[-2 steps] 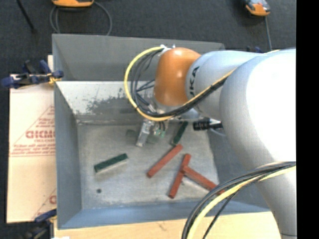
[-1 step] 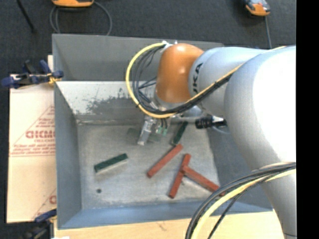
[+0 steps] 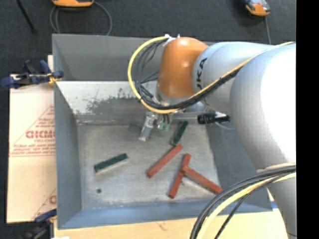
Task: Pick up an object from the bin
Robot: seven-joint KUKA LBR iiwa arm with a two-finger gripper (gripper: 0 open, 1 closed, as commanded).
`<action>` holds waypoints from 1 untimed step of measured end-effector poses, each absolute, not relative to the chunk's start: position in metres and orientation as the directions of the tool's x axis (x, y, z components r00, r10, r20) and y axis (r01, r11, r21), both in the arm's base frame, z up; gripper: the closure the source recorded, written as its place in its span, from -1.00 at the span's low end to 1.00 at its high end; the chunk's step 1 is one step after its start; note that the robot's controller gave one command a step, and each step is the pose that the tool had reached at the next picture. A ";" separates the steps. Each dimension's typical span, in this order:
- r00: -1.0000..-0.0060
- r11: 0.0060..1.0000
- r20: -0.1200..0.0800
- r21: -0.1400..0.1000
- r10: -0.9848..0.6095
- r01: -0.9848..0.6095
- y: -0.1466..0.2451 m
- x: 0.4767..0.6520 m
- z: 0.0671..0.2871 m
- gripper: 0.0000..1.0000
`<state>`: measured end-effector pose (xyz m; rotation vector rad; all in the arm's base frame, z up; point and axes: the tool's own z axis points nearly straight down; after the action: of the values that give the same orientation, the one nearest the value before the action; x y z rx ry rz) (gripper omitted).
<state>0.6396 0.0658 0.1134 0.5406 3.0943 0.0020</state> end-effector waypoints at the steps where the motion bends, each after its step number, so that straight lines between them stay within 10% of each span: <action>1: -0.941 0.941 -0.006 0.004 0.339 0.339 0.066 0.641 0.126 1.00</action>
Offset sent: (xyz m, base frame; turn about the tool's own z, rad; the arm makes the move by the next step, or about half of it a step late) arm -0.0001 0.0002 0.0654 0.0000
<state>0.6411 0.0658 0.1257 0.5389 3.0884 0.0046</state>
